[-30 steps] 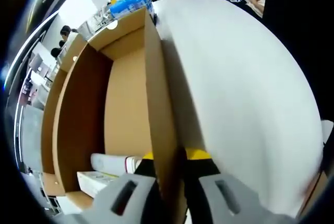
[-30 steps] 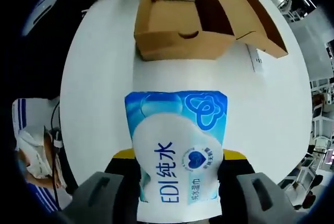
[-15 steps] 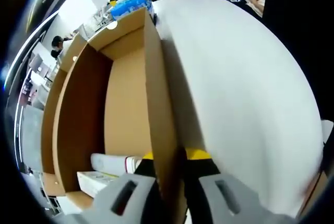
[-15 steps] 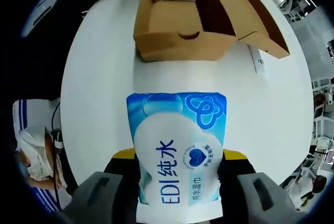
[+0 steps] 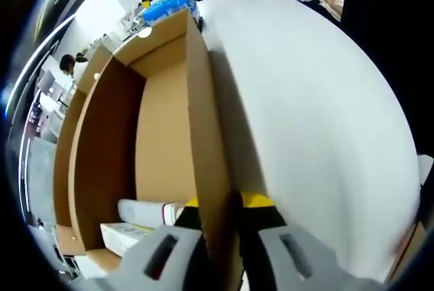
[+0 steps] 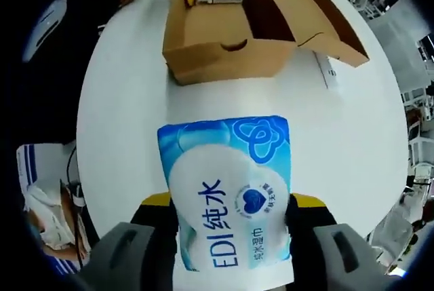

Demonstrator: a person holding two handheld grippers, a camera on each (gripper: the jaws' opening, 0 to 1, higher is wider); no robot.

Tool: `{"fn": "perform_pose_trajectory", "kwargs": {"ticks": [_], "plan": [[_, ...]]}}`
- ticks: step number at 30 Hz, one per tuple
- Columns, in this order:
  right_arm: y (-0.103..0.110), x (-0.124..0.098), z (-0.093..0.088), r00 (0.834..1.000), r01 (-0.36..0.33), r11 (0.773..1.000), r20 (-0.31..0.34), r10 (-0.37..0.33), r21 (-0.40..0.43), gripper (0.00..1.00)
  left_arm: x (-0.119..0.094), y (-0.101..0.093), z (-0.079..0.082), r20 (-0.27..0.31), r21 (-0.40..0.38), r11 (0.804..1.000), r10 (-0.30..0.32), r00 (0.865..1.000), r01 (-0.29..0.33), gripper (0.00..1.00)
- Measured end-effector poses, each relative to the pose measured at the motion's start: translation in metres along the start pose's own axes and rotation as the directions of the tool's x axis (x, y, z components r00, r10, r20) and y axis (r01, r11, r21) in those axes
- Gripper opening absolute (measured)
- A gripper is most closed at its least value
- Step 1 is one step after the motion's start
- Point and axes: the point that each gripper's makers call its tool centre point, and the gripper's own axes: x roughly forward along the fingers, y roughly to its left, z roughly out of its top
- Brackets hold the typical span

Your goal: Operate the shoe box by opening the lid, removing the specified soft item, and placing it in the target area until the item is outside and the box remains undamaged.

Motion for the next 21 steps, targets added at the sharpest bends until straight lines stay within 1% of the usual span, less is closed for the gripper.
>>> {"fn": "perform_pose_trajectory", "kwargs": {"ticks": [1,4,9,13,16,21], "plan": [[-0.0004,0.0026,-0.0011,1.0,-0.002,1.0,-0.003,0.002,0.013,0.7,0.0,0.0001,0.0,0.001,0.0,1.0,0.0,1.0,0.0,0.07],[0.0004,0.0091,-0.0027,1.0,-0.006,1.0,-0.004,0.006,0.002,0.72,0.0,0.0002,-0.0001,0.0,0.001,1.0,0.0,1.0,0.0,0.07],[-0.0007,0.0113,-0.0032,1.0,-0.02,1.0,-0.005,0.02,-0.002,0.73,0.0,0.0001,0.0,0.001,0.001,1.0,-0.001,1.0,0.001,0.07],[0.0,0.0106,-0.0026,0.999,-0.034,0.999,0.001,0.034,-0.005,0.69,-0.0001,0.0001,0.0,0.0,0.001,1.0,-0.001,1.0,0.001,0.07],[0.0004,0.0082,-0.002,0.999,-0.032,0.999,0.006,0.032,-0.011,0.67,-0.0001,0.0,0.0,-0.001,0.001,1.0,-0.001,1.0,0.001,0.07],[-0.002,0.0055,-0.0011,1.0,-0.022,1.0,-0.001,0.022,-0.012,0.65,-0.0001,0.0,-0.0001,-0.004,0.003,1.0,0.0,1.0,0.0,0.07]]}}
